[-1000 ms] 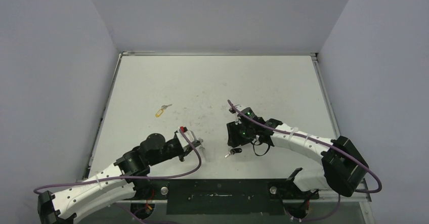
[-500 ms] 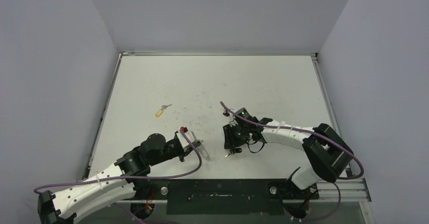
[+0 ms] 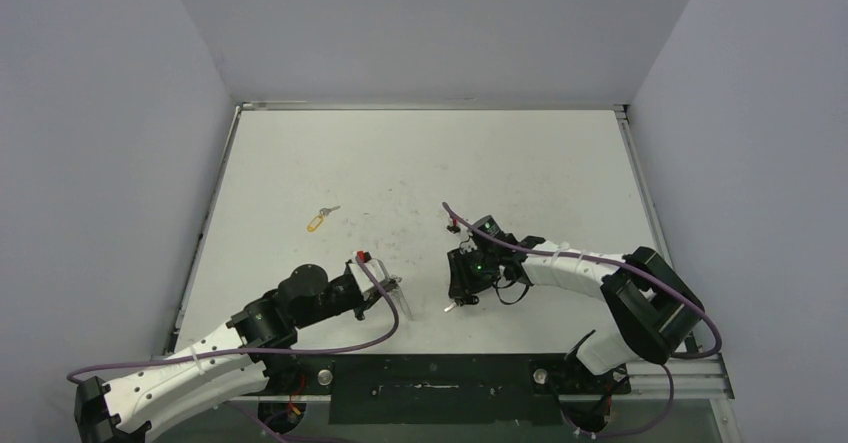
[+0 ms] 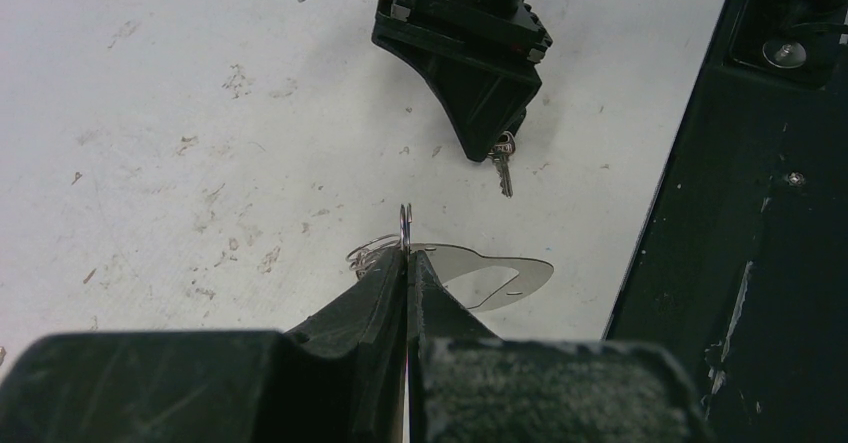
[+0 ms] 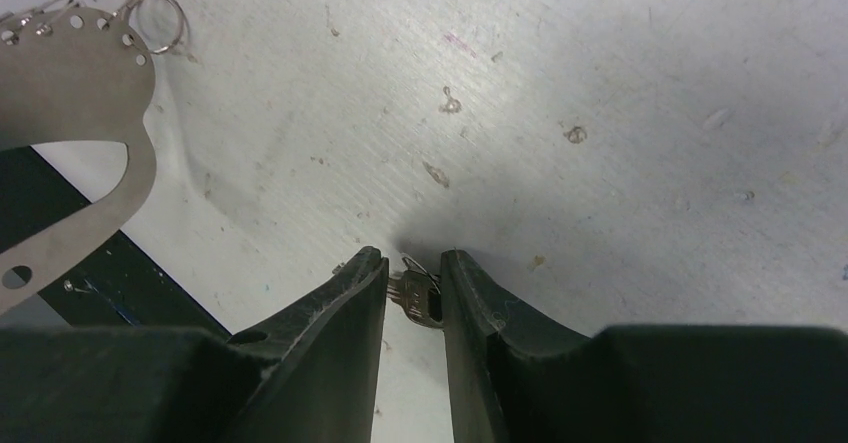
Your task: Put the keys on the keyring
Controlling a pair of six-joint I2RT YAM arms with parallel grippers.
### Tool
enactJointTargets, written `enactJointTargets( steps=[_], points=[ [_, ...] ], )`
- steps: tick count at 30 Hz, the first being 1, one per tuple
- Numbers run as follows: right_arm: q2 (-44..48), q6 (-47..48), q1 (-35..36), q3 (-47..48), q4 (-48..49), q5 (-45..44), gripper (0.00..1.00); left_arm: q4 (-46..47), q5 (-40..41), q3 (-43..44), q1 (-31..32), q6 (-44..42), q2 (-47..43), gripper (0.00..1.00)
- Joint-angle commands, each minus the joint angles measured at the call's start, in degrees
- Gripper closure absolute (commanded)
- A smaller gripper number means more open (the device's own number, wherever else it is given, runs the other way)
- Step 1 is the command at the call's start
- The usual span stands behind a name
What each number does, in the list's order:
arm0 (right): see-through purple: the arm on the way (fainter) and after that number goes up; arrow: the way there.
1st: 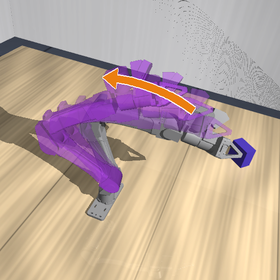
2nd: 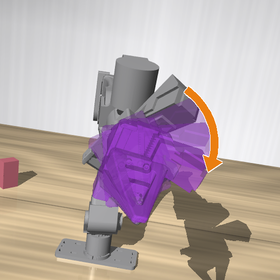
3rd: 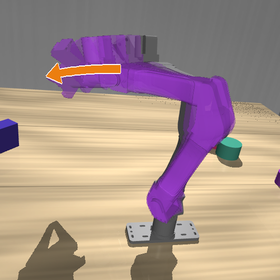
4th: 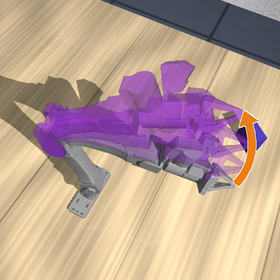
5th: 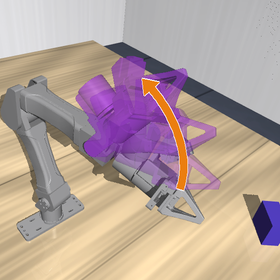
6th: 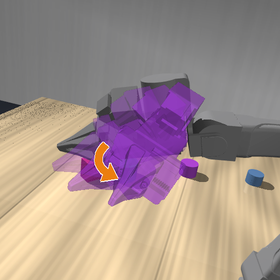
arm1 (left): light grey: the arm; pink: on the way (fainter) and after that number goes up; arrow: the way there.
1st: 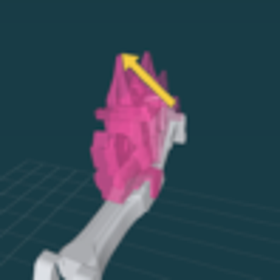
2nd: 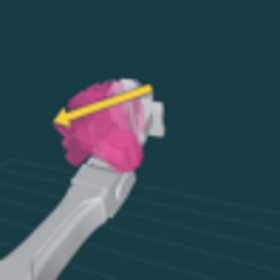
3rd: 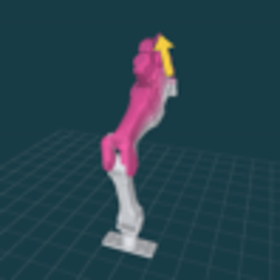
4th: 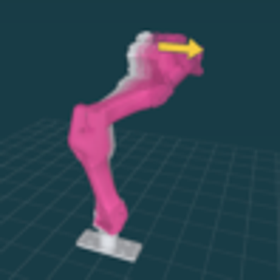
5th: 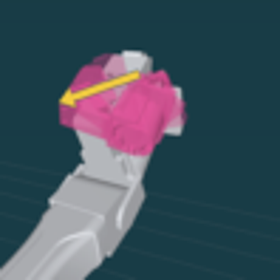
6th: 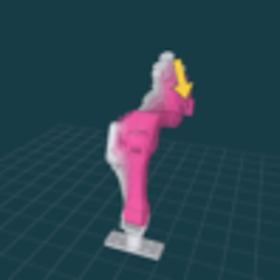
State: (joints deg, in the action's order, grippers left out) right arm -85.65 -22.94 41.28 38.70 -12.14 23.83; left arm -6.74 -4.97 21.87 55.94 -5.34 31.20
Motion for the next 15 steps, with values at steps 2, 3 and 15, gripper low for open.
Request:
enactJointTargets(
  steps=[2, 3, 15],
  points=[
    [3.6, 0.2, -0.6, -1.1, -1.3, -1.2, 0.72, 4.4, -0.3, -0.1, 0.2, 0.3, -0.9, 1.00],
    [3.9, 0.1, -0.6, -1.3, -1.3, -1.1, 0.73, 4.5, -0.2, -0.2, 0.3, 0.3, -0.9, 1.00],
    [6.1, -0.7, -0.8, -2.6, -1.3, -0.8, 0.87, 5.0, -0.4, -0.3, 0.3, 0.6, -0.5, 1.00]
  ],
)
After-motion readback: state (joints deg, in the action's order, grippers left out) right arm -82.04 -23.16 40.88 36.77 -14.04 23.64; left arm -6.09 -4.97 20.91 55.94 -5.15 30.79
